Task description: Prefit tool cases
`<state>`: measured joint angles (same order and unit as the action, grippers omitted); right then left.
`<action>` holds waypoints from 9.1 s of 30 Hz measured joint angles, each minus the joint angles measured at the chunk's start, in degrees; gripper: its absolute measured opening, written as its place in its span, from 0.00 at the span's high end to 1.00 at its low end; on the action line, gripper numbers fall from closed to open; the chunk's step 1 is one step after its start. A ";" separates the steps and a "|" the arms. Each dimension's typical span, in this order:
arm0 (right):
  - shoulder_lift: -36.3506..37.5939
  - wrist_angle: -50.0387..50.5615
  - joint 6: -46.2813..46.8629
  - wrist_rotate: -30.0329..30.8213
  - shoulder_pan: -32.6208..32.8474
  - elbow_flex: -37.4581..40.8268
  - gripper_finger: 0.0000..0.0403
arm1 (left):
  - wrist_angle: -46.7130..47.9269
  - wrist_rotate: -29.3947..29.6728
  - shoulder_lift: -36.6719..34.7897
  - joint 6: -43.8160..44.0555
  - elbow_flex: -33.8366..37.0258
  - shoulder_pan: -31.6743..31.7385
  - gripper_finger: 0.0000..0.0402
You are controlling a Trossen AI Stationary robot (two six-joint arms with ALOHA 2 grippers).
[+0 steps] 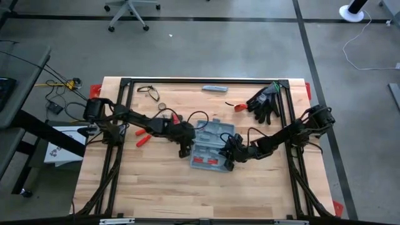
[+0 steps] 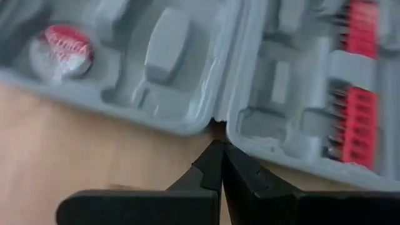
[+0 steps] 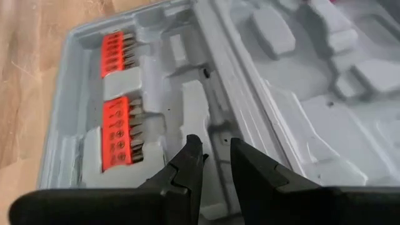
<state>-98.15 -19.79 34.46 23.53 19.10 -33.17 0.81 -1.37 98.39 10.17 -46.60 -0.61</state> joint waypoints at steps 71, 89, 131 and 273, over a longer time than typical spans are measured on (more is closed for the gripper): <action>-0.07 -2.73 -7.34 0.02 -6.12 0.09 0.81 | 6.50 7.74 9.26 -1.44 -10.32 -7.57 0.64; 0.11 0.00 -5.25 0.43 -5.97 -0.09 0.81 | 3.59 9.50 8.49 -4.74 -10.01 -7.64 0.80; -0.02 0.79 -4.92 0.06 -5.91 0.02 0.81 | 16.29 15.45 -4.70 6.28 1.17 -13.03 0.80; 7.65 10.41 1.75 12.30 3.97 0.07 0.81 | 15.40 5.77 18.36 -24.78 -31.43 -2.85 0.99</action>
<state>-90.50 -9.39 36.21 35.83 23.06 -33.10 16.21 4.40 116.76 -14.61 -78.04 -3.46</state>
